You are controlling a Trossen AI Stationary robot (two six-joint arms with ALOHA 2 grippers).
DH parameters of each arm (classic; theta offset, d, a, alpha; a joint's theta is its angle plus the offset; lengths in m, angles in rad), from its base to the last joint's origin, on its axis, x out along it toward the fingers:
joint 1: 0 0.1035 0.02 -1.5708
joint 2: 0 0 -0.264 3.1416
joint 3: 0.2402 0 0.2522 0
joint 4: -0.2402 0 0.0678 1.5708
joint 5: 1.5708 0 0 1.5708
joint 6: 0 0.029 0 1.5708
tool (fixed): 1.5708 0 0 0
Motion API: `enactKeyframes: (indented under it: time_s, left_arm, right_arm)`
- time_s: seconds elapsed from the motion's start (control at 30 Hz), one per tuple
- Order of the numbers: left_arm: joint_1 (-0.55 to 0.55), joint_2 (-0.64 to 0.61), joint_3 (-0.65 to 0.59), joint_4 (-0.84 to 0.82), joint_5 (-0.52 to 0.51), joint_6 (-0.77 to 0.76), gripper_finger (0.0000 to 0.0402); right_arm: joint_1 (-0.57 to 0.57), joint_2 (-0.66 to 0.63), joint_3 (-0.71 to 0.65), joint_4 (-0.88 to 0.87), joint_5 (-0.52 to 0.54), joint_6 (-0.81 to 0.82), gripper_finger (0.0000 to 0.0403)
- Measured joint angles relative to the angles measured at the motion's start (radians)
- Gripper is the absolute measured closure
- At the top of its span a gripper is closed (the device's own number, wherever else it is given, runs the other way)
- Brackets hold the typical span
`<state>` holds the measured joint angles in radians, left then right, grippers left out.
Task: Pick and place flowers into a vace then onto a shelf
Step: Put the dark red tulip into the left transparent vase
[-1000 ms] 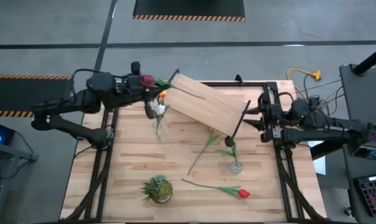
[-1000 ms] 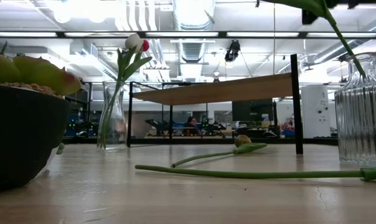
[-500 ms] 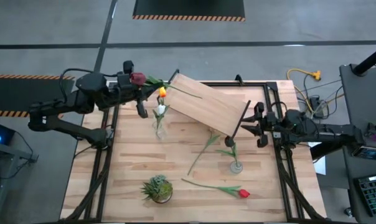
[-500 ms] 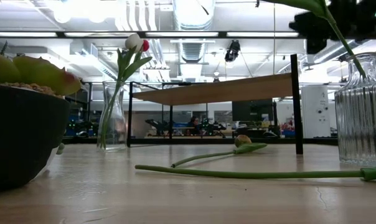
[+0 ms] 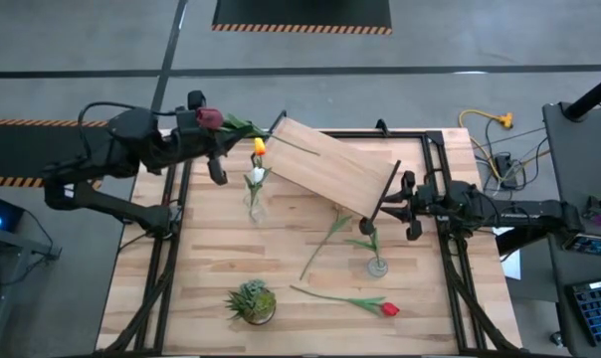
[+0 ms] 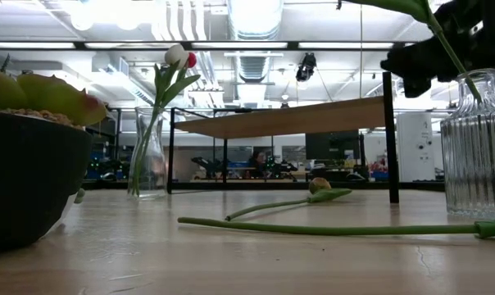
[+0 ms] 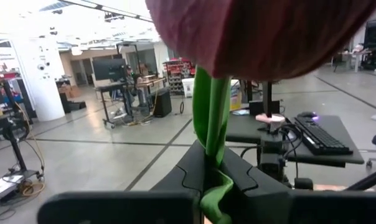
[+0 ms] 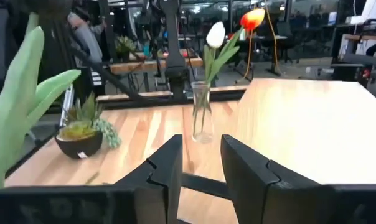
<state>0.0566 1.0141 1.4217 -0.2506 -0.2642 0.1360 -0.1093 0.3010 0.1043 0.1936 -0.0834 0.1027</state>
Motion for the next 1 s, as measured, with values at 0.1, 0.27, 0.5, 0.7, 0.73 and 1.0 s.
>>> enactKeyframes:
  time_s: [0.1,0.27,0.5,0.7,0.73,1.0]
  left_arm:
    - [-0.001,0.003,0.044,-0.03,0.0,0.0,0.0401]
    - [-0.004,0.008,0.108,-0.155,0.0,-0.053,0.0401]
    - [-0.027,0.014,0.107,-0.321,0.002,-0.14,0.0401]
    - [-0.072,0.015,0.074,-0.401,0.003,-0.157,0.0401]
    - [-0.076,0.015,0.075,-0.419,0.003,-0.163,0.0401]
    - [-0.078,0.011,0.11,-0.7,0.0,-0.229,0.0401]
  right_arm:
    - [0.0,0.0,0.005,0.009,0.004,0.011,0.0308]
    - [0.0,0.0,0.005,-0.005,0.004,0.01,0.0319]
    - [0.0,0.001,0.005,-0.017,0.004,0.01,0.0331]
    - [0.0,0.002,0.005,-0.031,0.005,0.019,0.0335]
    - [0.0,0.002,0.005,-0.033,0.005,0.02,0.0334]
    - [0.0,0.002,0.005,-0.033,0.005,0.025,0.0325]
